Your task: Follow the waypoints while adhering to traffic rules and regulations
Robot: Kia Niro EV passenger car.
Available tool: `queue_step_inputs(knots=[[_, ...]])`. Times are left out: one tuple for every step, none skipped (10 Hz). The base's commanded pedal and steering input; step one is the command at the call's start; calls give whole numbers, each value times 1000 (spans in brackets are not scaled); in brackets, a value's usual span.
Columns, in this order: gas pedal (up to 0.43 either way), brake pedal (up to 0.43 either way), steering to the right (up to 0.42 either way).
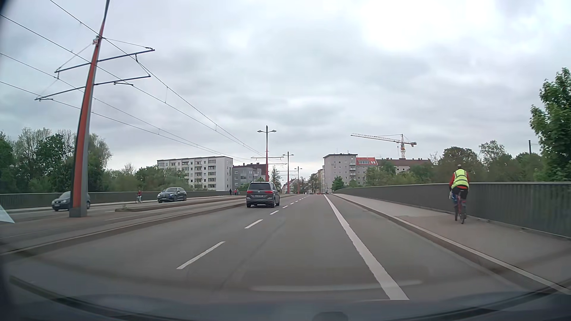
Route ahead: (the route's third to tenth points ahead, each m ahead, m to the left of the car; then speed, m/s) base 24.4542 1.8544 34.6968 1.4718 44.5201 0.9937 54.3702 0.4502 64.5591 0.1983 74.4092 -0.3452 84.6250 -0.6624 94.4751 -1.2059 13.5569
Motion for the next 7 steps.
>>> queue_step_inputs(knots=[[209,0,11],[209,0,11],[209,0,11],[209,0,11],[209,0,10],[209,0,9],[209,0,10]])
